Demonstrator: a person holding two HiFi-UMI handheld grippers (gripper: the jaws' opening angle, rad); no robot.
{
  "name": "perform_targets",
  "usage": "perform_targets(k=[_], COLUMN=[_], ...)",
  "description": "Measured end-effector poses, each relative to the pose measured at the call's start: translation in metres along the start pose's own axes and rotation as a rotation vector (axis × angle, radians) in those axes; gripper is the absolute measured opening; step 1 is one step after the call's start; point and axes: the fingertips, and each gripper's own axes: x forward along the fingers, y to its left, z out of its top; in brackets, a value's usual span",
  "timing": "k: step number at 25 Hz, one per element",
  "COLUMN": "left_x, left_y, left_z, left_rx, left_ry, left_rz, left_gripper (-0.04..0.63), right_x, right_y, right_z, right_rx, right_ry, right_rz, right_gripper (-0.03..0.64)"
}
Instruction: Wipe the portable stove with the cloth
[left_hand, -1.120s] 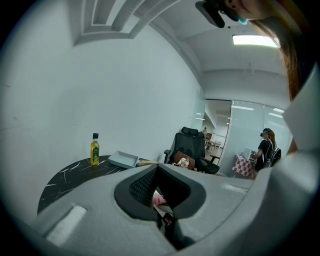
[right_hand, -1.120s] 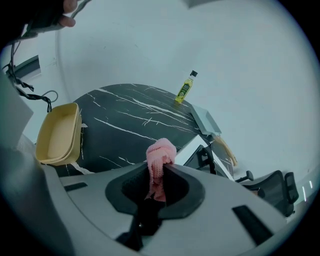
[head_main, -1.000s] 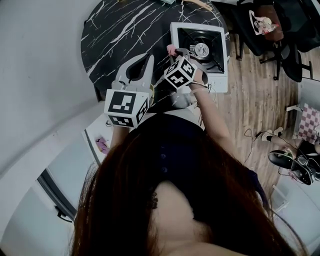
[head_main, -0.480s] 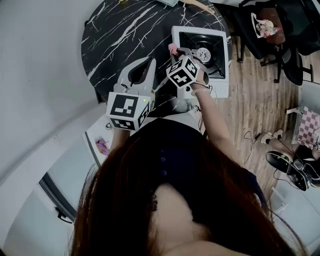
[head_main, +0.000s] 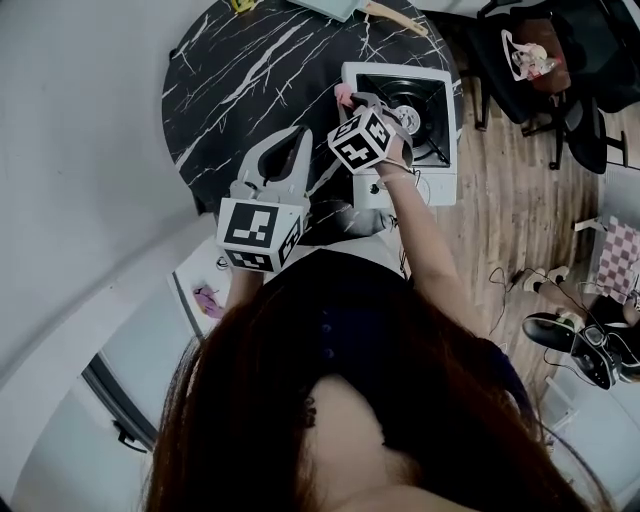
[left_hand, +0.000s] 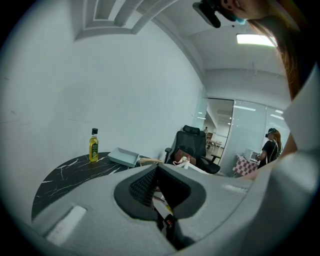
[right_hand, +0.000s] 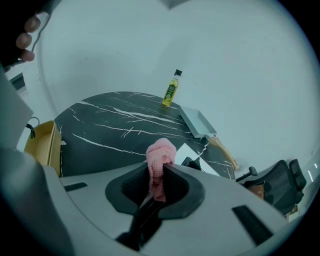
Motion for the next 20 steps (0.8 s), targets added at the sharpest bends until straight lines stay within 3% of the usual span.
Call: perform_targets(k=[20], left_x=[0.022], left_y=[0.001], left_z=[-0.005], left_rx=[-0.008], left_ry=[0.023], left_rz=[-0.03], left_gripper=[0.009], right_x=[0.023], right_y=[-0.023], right_z=[0.018], right_rx=[-0.044], right_ry=[0.048], right_rz=[-0.047], right_gripper=[0.057])
